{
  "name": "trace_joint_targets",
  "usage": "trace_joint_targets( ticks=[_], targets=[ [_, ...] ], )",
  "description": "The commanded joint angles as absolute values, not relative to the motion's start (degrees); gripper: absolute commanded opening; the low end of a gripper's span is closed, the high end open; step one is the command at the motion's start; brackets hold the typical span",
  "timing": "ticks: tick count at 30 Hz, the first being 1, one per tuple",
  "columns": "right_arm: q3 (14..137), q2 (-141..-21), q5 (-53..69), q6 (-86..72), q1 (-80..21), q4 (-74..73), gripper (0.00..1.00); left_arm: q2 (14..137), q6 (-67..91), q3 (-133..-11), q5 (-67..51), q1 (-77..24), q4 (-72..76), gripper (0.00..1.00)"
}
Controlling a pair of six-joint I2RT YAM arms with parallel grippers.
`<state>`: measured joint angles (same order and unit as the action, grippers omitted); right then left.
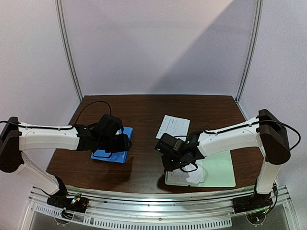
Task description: Put the files into the folder
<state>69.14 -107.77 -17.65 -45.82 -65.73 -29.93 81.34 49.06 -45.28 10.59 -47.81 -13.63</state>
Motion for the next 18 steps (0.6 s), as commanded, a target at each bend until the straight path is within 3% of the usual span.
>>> trace_joint_targets(
  ticks=[1, 18],
  targets=[
    [68.31, -109.96, -21.09, -44.96, -65.21, -34.8, 0.31, 80.21, 48.34, -44.43, 11.21, -46.93, -13.71, 0.43],
    [49.42, -98.72, -23.02, -34.98, -52.75, -31.09, 0.3, 79.36, 48.22, -43.89, 12.79, -46.67, -13.65, 0.43]
  ],
)
